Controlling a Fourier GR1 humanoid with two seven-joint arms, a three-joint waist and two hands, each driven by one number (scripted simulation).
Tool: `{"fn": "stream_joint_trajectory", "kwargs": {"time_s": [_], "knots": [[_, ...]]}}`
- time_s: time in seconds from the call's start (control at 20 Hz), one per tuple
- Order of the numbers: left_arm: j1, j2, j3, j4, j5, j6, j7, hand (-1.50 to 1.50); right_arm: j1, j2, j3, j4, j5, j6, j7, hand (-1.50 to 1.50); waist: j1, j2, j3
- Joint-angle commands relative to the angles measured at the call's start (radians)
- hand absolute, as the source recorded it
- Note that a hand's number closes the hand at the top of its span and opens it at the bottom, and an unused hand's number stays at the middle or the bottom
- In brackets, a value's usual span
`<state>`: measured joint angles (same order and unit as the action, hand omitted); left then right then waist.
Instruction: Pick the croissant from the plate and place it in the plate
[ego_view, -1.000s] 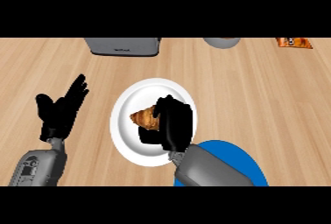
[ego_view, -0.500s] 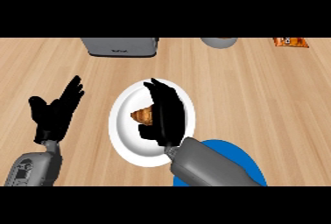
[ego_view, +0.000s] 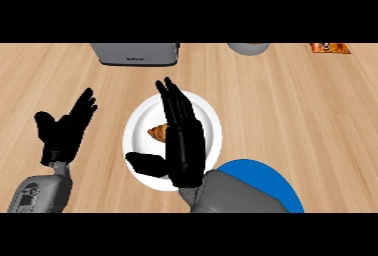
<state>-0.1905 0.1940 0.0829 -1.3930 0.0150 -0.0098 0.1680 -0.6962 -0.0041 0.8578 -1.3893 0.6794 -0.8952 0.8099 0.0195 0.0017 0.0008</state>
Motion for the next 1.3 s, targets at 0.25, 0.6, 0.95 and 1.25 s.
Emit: {"fn": "stream_joint_trajectory", "kwargs": {"time_s": [0.25, 0.6, 0.95, 1.25], "knots": [[0.004, -0.005, 0.007, -0.063, -0.002, 0.024, 0.074, 0.00, 0.170, -0.018, -0.051, -0.145, -0.321, -0.027, -0.253, -1.50, -0.013, 0.000, 0.000], [-0.013, -0.012, 0.021, -0.008, -0.016, 0.016, 0.027, 0.00, 0.271, 0.002, -0.124, -0.079, -0.394, 0.049, -0.517, -1.50, -0.016, -0.001, -0.001], [-0.033, -0.036, 0.022, 0.046, -0.043, 0.041, -0.012, 0.00, 0.465, -0.113, -0.213, -0.214, -0.414, 0.161, -0.619, -1.50, -0.023, -0.001, -0.001], [0.109, -0.024, 0.024, -0.059, -0.018, -0.024, -0.049, 0.00, 0.513, -0.163, -0.289, -0.346, -0.355, 0.283, -0.509, -1.50, -0.021, -0.003, -0.001]]}}
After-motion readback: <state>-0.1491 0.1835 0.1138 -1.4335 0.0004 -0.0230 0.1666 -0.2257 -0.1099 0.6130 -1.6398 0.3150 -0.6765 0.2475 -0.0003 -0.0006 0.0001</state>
